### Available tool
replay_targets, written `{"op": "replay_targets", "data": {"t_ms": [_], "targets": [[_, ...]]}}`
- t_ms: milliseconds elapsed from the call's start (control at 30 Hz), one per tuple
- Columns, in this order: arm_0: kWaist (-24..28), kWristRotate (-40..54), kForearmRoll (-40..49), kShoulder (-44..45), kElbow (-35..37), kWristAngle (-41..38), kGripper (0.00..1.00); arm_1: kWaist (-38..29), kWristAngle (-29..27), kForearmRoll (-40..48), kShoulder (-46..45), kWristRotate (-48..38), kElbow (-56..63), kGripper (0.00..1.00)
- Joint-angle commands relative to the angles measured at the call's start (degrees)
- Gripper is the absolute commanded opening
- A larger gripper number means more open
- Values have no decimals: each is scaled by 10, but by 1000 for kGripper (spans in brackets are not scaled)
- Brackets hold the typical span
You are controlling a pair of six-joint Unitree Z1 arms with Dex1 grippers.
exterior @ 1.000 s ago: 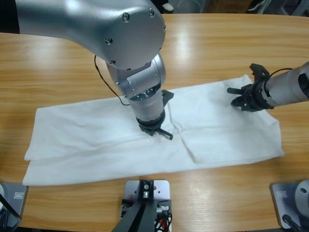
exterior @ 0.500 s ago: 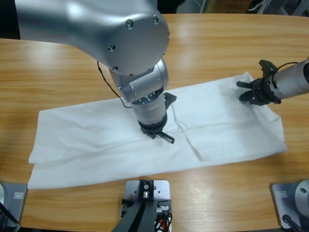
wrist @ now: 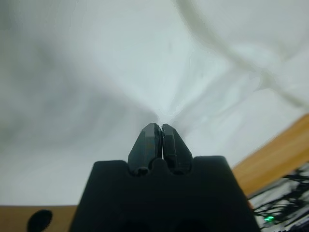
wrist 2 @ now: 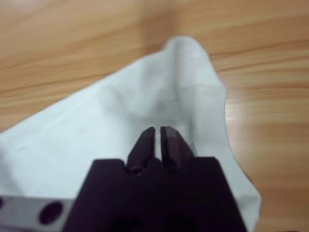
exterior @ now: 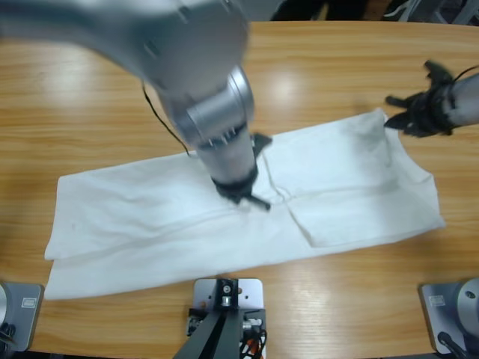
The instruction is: Fold clothes
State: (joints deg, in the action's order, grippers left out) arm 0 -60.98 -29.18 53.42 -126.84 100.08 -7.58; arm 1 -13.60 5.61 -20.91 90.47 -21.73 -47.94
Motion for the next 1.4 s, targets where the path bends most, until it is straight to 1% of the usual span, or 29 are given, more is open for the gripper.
{"op": "replay_targets", "data": {"t_ms": [33, 67, 100, 133, 200, 267, 333, 433, 533, 600, 700, 767, 867, 967, 1033, 1200, 1300, 1400], "targets": [[64, -22, -8, 164, -27, 24, 996, -120, -5, -134, -47, -5, -33, 774], [68, -46, -8, 189, -58, 30, 996, -140, -6, -140, -30, -9, -33, 828], [70, -68, -6, 211, -86, 42, 996, -150, -10, -147, -15, -18, -35, 908], [73, -115, 1, 241, -127, 61, 996, -155, -12, -157, 3, -23, -39, 977], [78, -207, 5, 295, -209, 75, 998, -159, -17, -167, 23, -25, -45, 997], [78, -277, 18, 333, -272, 76, 1000, -163, -21, -186, 47, -29, -65, 1000], [78, -308, 17, 366, -340, 76, 1000, -165, -29, -206, 81, -32, -84, 1000], [78, -337, 16, 396, -399, 77, 1000, -171, -30, -208, 121, -54, -99, 1000], [78, -355, 16, 403, -415, 77, 1000, -171, -27, -210, 159, -118, -98, 1000], [78, -355, 13, 399, -416, 77, 1000, -171, -24, -210, 166, -174, -97, 1000], [78, -353, 10, 390, -418, 77, 1000, -171, -20, -210, 161, -234, -99, 1000], [78, -352, 6, 384, -420, 77, 1000, -171, -17, -202, 169, -256, -99, 1000], [78, -351, 5, 386, -424, 77, 1000, -162, -21, -191, 197, -259, -97, 1000], [78, -349, 5, 387, -428, 77, 1000, -128, -39, -186, 210, -257, -90, 1000], [78, -349, 5, 385, -429, 77, 1000, -91, -50, -181, 217, -257, -83, 1000], [78, -349, 3, 386, -431, 77, 1000, 6, -49, -158, 230, -263, -74, 1000], [78, -349, 1, 386, -436, 77, 1000, 56, -50, -158, 231, -294, -66, 1000], [78, -351, -12, 383, -441, 77, 1000, 76, -50, -168, 230, -314, -58, 1000]]}}
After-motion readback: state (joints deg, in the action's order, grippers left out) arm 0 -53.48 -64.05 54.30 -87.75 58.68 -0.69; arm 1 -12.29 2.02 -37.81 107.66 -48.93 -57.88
